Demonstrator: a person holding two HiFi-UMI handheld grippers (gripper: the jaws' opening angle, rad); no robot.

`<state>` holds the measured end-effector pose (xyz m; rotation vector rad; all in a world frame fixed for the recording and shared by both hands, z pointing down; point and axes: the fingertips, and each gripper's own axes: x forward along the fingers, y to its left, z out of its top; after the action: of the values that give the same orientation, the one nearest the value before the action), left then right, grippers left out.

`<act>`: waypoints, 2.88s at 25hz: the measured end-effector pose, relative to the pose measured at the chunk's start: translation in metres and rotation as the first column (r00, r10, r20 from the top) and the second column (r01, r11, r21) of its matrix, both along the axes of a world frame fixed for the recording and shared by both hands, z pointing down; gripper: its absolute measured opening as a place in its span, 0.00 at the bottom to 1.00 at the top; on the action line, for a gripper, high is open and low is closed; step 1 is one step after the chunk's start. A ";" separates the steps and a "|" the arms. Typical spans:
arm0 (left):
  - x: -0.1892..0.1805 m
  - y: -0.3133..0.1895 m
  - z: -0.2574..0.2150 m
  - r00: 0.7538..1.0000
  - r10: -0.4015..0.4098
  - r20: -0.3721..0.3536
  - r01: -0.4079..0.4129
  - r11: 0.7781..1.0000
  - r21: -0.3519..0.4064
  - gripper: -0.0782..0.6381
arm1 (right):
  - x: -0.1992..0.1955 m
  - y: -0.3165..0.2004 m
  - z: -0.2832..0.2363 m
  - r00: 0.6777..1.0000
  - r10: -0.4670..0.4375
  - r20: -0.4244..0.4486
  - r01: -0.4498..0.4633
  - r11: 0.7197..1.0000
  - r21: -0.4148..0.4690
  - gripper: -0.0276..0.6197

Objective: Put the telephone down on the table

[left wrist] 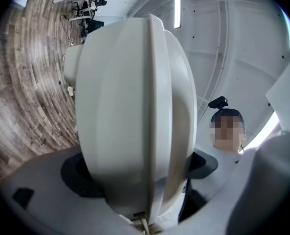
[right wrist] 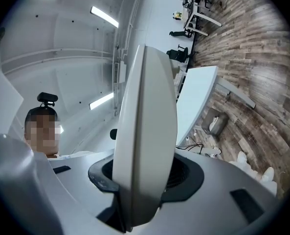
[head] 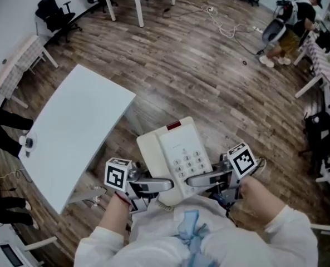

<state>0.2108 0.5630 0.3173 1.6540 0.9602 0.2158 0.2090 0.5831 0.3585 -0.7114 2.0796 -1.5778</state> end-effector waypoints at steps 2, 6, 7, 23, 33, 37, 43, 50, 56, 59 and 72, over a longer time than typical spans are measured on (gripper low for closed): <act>-0.003 -0.008 -0.002 1.000 -0.028 -0.002 0.028 1.000 -0.006 0.75 | -0.003 -0.008 -0.002 1.000 -0.026 -0.002 0.026 1.000 0.003 0.33; -0.015 -0.030 -0.003 0.995 -0.097 -0.010 0.096 0.995 -0.019 0.75 | -0.014 -0.030 -0.002 0.996 -0.090 -0.010 0.090 0.996 0.005 0.33; -0.019 -0.038 -0.004 0.993 -0.116 -0.011 0.115 0.993 -0.019 0.75 | -0.017 -0.037 -0.002 0.994 -0.109 -0.012 0.109 0.994 0.003 0.33; -0.098 -0.183 -0.015 0.938 -0.347 -0.018 0.348 0.938 0.009 0.75 | -0.091 -0.185 -0.012 0.946 -0.323 -0.025 0.324 0.946 0.022 0.32; -0.144 -0.266 -0.019 0.904 -0.427 -0.020 0.427 0.904 0.009 0.75 | -0.136 -0.267 -0.014 0.920 -0.390 -0.025 0.391 0.920 0.024 0.32; -0.163 -0.303 -0.020 0.887 -0.461 -0.018 0.461 0.887 0.005 0.75 | -0.154 -0.305 -0.016 0.906 -0.422 -0.037 0.424 0.905 0.030 0.32; -0.206 -0.357 -0.022 0.864 -0.503 -0.009 0.503 0.864 0.015 0.75 | -0.196 -0.359 -0.018 0.877 -0.479 -0.036 0.480 0.877 0.035 0.32; -0.244 -0.410 -0.023 0.829 -0.560 -0.009 0.560 0.829 0.020 0.75 | -0.233 -0.414 -0.019 0.842 -0.538 -0.041 0.540 0.841 0.035 0.32; -0.254 -0.440 -0.017 0.800 -0.600 -0.012 0.600 0.800 0.023 0.75 | -0.242 -0.444 -0.013 0.808 -0.587 -0.040 0.588 0.808 0.023 0.32; -0.260 -0.460 -0.016 0.780 -0.626 -0.006 0.626 0.780 0.021 0.75 | -0.248 -0.463 -0.012 0.789 -0.613 -0.036 0.614 0.789 0.017 0.32; -0.247 -0.522 0.020 0.699 -0.714 0.044 0.714 0.700 0.012 0.75 | -0.233 -0.524 0.025 0.711 -0.703 0.001 0.703 0.711 0.025 0.32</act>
<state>-0.0362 0.0413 0.3375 1.8854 0.2147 -0.2857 -0.0243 0.0587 0.3832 0.1677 2.5191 -1.9014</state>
